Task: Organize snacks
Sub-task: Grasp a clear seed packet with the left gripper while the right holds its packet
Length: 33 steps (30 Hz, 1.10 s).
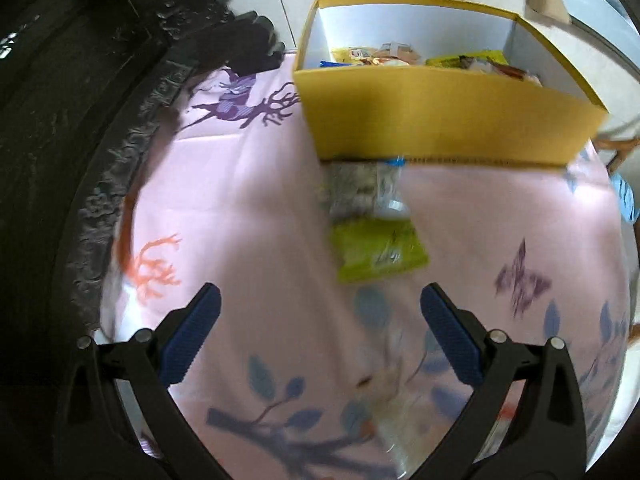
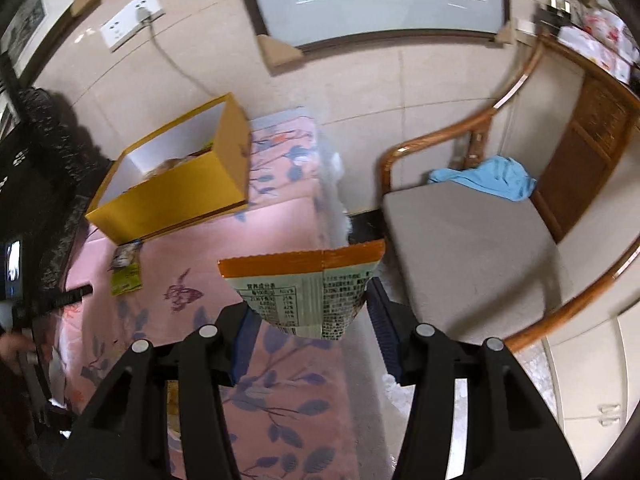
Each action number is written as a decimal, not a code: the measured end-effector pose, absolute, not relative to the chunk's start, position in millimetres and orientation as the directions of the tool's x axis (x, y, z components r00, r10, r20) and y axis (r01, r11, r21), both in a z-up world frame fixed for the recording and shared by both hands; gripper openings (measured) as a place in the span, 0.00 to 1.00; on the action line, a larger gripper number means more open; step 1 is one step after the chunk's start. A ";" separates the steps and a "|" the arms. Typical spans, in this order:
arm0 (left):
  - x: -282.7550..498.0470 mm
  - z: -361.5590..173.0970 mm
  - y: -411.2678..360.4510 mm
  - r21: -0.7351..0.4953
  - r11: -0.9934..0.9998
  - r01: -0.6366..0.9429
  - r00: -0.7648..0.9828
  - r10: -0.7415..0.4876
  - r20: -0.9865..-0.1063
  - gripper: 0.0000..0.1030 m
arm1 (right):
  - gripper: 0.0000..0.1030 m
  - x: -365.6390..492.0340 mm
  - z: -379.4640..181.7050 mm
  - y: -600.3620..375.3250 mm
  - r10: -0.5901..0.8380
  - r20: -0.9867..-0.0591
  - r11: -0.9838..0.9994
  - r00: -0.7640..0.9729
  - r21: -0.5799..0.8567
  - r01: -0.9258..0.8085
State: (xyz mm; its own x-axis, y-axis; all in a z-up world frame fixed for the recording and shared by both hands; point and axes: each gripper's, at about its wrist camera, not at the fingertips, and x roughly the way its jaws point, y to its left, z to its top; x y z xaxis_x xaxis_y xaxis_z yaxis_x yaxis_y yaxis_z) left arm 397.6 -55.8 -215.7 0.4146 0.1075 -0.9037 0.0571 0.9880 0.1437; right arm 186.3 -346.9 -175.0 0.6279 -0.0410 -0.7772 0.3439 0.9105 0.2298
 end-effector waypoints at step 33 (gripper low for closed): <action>485.6 -259.5 -75.9 0.160 0.959 0.232 0.391 0.058 -0.918 0.10 | 0.52 213.5 -223.9 -365.9 -0.032 -0.862 0.874 0.506 0.222 0.433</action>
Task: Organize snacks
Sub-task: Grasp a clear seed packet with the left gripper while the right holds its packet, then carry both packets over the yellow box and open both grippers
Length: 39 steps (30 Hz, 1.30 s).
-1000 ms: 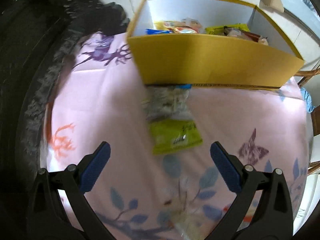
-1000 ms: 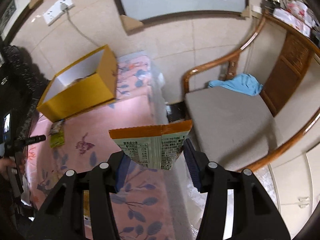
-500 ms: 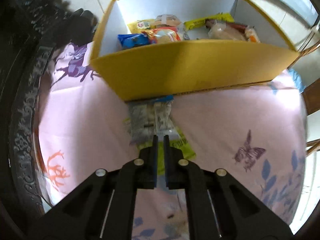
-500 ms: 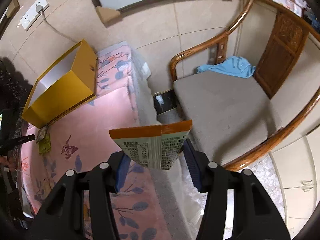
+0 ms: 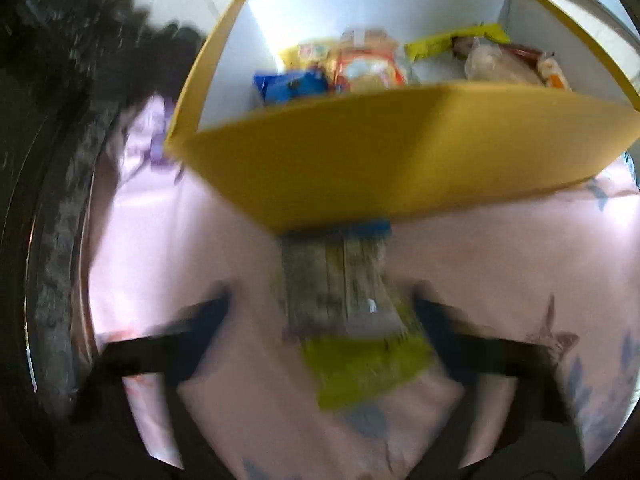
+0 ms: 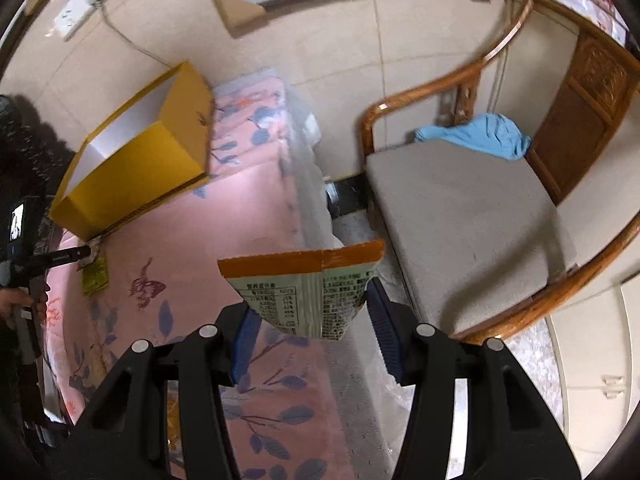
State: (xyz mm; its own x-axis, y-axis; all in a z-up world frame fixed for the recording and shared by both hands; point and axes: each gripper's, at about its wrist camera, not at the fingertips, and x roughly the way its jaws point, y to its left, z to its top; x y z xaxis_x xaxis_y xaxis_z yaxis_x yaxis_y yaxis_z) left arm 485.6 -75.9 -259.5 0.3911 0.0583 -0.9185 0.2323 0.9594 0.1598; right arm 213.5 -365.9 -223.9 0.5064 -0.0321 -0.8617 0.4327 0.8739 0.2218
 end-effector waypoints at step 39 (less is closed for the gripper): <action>371.1 -141.5 -58.2 0.027 0.966 0.258 0.488 -0.106 -0.866 0.33 | 0.51 218.3 -159.4 -316.2 0.121 -0.736 0.939 0.666 0.302 0.163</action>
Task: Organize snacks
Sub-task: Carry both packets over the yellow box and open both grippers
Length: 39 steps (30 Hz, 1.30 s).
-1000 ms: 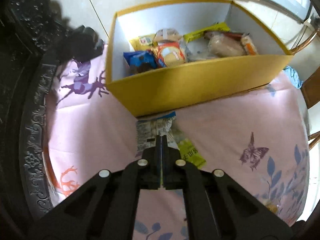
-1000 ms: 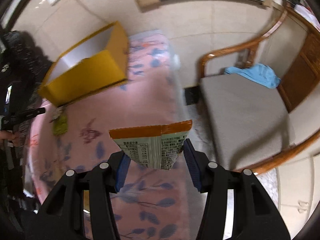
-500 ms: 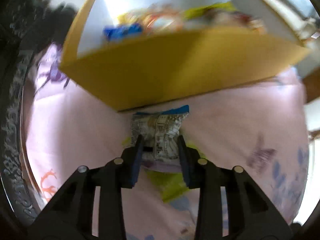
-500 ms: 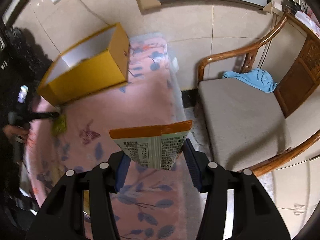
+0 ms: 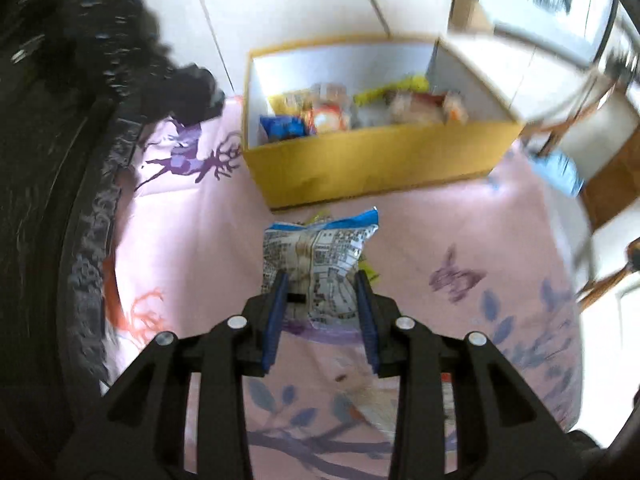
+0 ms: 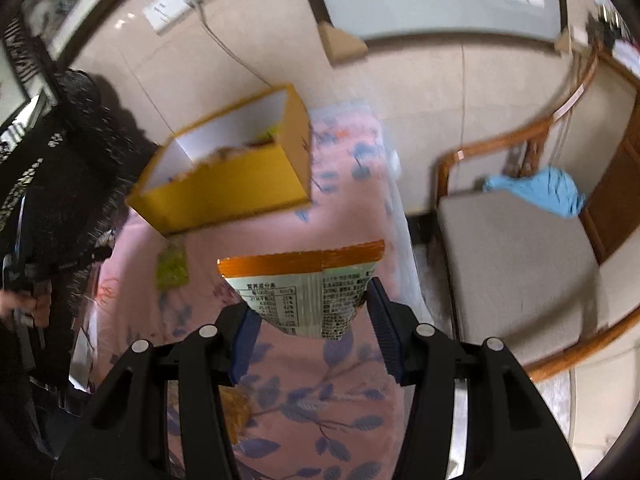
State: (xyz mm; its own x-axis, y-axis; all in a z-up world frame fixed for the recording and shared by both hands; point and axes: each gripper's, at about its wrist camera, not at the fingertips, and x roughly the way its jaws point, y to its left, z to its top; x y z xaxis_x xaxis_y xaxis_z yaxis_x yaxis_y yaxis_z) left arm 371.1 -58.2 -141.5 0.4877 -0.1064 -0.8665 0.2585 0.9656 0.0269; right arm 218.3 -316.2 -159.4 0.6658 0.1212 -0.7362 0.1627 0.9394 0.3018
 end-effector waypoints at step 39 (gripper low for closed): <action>581.2 -69.2 -72.7 0.140 0.986 0.090 0.656 0.047 -0.754 0.34 | 0.50 548.8 -73.5 -248.3 0.107 -0.734 0.983 0.671 0.181 0.040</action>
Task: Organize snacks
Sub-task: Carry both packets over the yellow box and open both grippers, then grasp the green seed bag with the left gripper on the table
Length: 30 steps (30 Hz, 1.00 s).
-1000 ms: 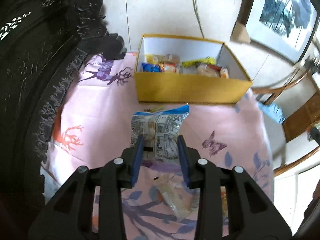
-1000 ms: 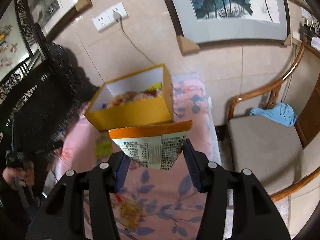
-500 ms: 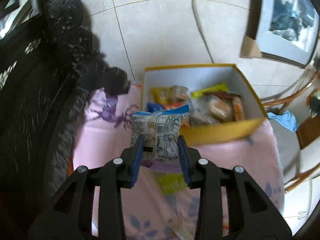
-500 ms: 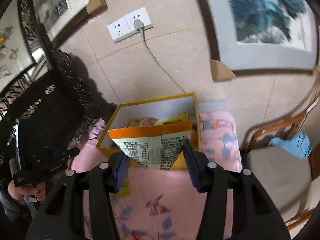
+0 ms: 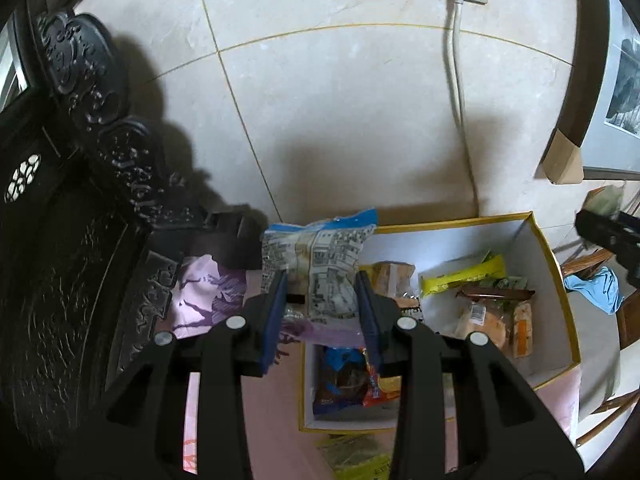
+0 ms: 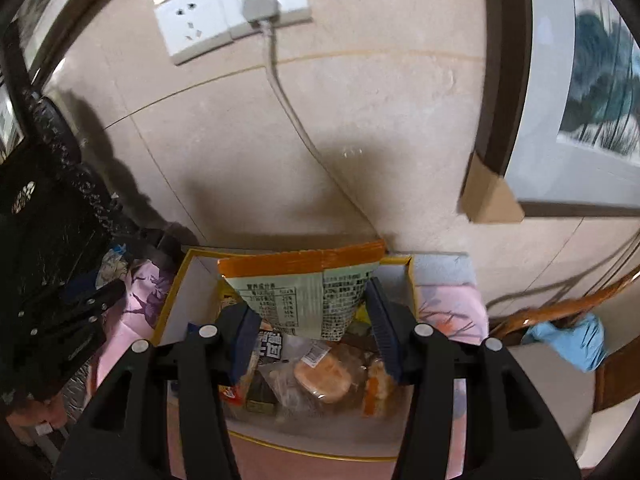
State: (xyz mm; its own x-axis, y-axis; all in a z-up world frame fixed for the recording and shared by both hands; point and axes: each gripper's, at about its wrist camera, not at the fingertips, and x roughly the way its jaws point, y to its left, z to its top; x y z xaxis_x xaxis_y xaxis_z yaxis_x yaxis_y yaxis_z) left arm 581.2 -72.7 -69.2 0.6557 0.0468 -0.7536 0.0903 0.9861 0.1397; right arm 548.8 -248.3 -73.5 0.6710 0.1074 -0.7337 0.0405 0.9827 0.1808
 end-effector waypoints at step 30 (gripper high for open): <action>449.1 -243.9 -32.9 0.071 0.997 -0.005 0.334 0.069 -0.940 0.98 | 0.99 288.9 -228.8 -256.5 -0.027 -0.938 0.992 0.345 0.016 0.123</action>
State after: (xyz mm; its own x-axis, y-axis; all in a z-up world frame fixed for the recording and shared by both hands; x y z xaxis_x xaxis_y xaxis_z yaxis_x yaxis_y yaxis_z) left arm 449.1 -32.9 -243.9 0.3343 0.0690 -0.9399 -0.0053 0.9974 0.0714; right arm 288.9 -256.5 -228.8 0.3454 -0.0273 -0.9381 0.1231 0.9923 0.0165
